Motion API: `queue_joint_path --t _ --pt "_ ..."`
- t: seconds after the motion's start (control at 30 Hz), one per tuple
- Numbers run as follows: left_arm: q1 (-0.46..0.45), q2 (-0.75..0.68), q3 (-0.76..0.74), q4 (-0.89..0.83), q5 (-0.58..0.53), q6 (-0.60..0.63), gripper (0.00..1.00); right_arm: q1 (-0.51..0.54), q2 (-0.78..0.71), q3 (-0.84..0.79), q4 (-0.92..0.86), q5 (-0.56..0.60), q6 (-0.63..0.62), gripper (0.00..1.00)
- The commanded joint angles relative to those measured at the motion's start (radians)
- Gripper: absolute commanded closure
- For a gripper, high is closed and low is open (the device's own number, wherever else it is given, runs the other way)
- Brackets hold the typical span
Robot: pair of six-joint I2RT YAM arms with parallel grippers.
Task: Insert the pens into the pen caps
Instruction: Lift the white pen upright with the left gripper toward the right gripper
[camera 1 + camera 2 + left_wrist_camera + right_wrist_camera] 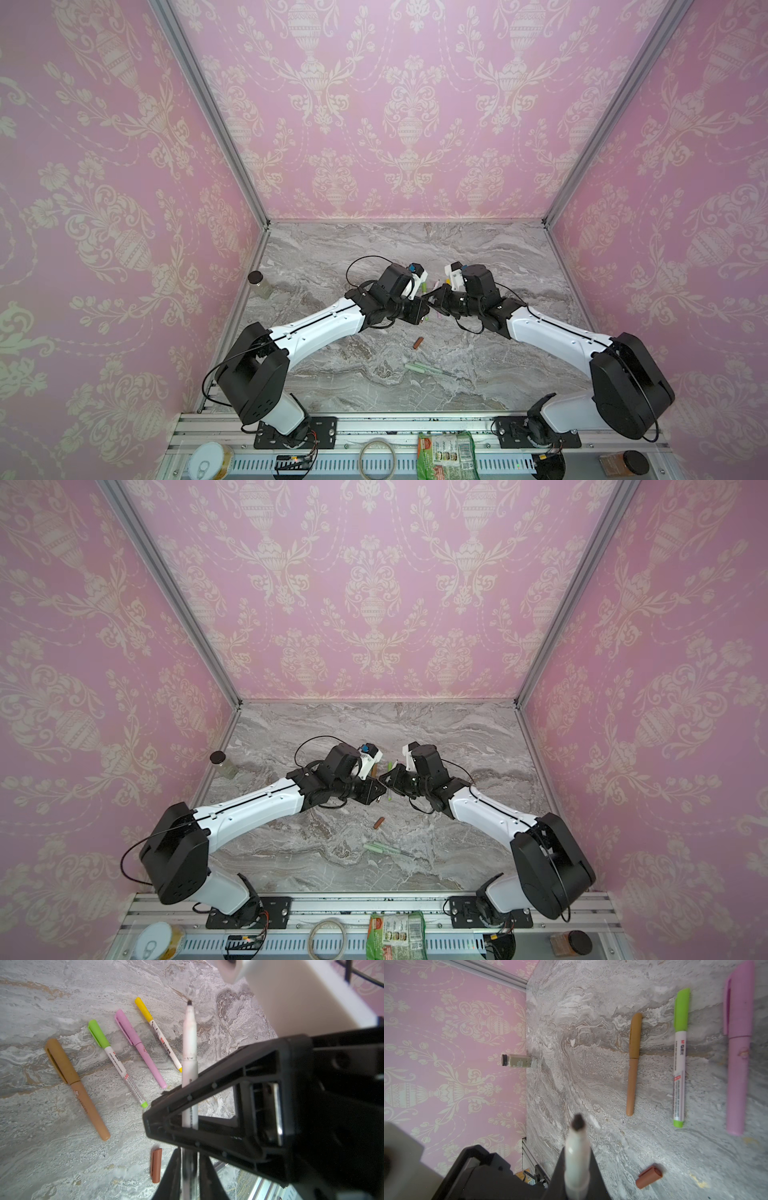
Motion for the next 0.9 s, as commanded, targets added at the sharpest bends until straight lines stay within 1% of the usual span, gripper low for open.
queue_joint_path --t 0.0,0.13,0.2,0.3,0.4,0.53,0.6,0.63,0.67,0.7,0.77,0.8,0.87 --pt "0.014 -0.022 -0.029 0.012 -0.014 -0.013 0.72 0.018 0.002 0.036 0.015 0.008 0.012 1.0" --pt "0.024 -0.024 -0.038 0.019 -0.018 -0.02 0.7 0.033 0.009 0.05 0.021 0.007 0.013 1.0" --pt "0.026 -0.025 -0.038 0.023 -0.019 -0.021 0.74 0.041 0.015 0.056 0.018 0.007 0.012 1.0" --pt "0.027 -0.029 -0.038 0.025 -0.02 -0.022 0.84 0.044 0.019 0.055 0.019 0.01 0.013 1.0" --pt "0.03 -0.038 -0.043 0.023 -0.026 -0.025 0.92 0.047 0.017 0.053 0.016 0.015 0.01 1.0" --pt "0.034 -0.051 -0.055 0.023 -0.04 -0.025 1.0 0.046 0.007 0.054 0.006 0.024 0.001 1.0" --pt "0.037 -0.056 -0.059 0.016 -0.049 -0.025 1.0 0.046 -0.003 0.062 -0.015 0.036 -0.009 0.98" --pt "0.038 -0.06 -0.06 0.015 -0.053 -0.024 1.0 0.046 -0.006 0.068 -0.03 0.041 -0.017 0.93" --pt "0.04 -0.064 -0.064 0.012 -0.059 -0.021 1.0 0.046 -0.014 0.077 -0.05 0.05 -0.024 0.86" --pt "0.042 -0.069 -0.067 0.008 -0.067 -0.018 1.0 0.046 -0.021 0.085 -0.071 0.061 -0.033 0.77" --pt "0.046 -0.081 -0.074 0.003 -0.083 -0.012 1.0 0.046 -0.038 0.103 -0.126 0.093 -0.043 0.63" --pt "0.048 -0.088 -0.079 -0.002 -0.091 -0.009 1.0 0.046 -0.046 0.119 -0.173 0.119 -0.051 0.59" --pt "0.054 -0.102 -0.087 -0.016 -0.107 0.0 1.0 0.046 -0.056 0.151 -0.295 0.178 -0.061 0.55"
